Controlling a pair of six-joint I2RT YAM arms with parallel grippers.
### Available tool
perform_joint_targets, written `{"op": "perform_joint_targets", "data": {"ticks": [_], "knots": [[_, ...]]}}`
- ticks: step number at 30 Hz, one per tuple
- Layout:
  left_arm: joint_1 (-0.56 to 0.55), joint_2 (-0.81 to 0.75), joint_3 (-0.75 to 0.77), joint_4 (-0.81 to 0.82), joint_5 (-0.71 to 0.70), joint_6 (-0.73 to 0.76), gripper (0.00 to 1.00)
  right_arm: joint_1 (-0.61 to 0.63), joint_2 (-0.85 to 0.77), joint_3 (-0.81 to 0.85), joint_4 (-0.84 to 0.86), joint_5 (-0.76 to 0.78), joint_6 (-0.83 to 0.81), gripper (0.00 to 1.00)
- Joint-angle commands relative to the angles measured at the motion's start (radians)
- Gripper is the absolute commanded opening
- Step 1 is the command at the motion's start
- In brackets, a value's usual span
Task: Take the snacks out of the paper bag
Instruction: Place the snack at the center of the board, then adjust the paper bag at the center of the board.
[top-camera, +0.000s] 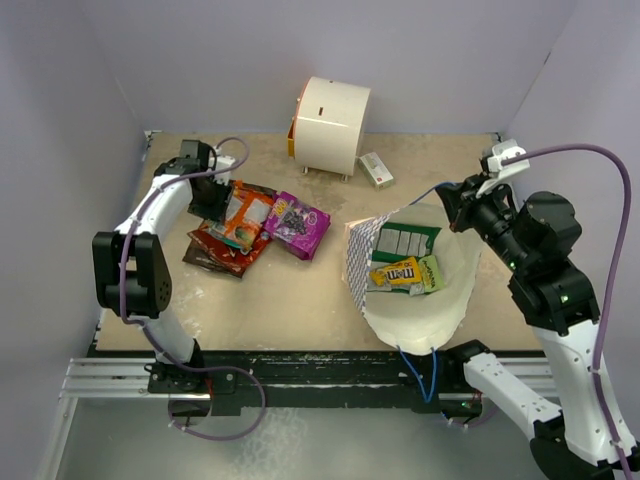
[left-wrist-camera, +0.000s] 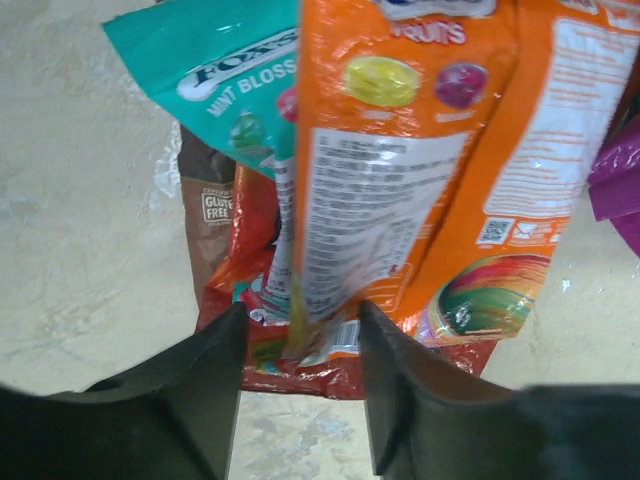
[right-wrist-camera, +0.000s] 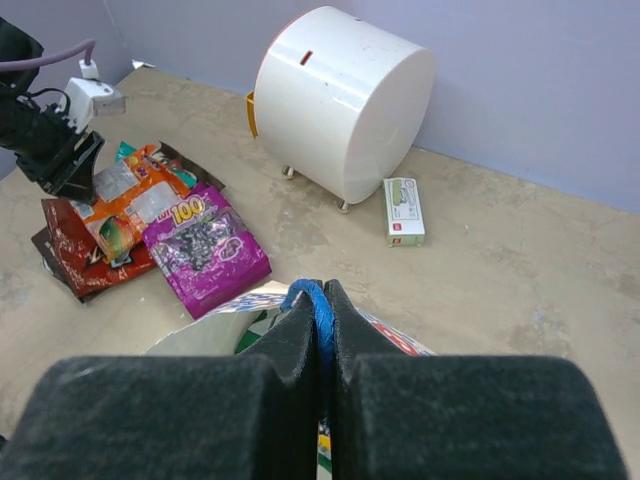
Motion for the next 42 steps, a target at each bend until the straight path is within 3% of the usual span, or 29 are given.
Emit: {"op": "perform_joint_targets", "data": {"ticks": [1,6,12,21,33,42], "knots": [[0.01,-0.026,0.075,-0.033,-0.086,-0.07,0.59,0.003,-0.01,0.025,0.071,0.027,-0.004,0.0],[0.01,-0.142,0.106,-0.057,-0.075,-0.217,0.72,0.003,-0.002,0.026,0.083,0.023,-0.004,0.0],[-0.017,-0.37,0.015,0.007,0.162,-0.396,0.75,0.003,0.003,0.018,0.093,0.011,0.004,0.0],[-0.386,-0.619,-0.105,0.176,0.121,-0.696,0.76,0.003,0.009,0.008,0.108,-0.01,0.025,0.0],[-0.598,-0.518,0.037,0.265,0.136,-0.769,0.77,0.003,0.099,0.15,0.162,0.234,-0.182,0.0],[-0.67,-0.448,0.084,0.33,0.172,-0.765,0.77,0.003,0.159,0.224,0.245,0.244,-0.202,0.0]]}}
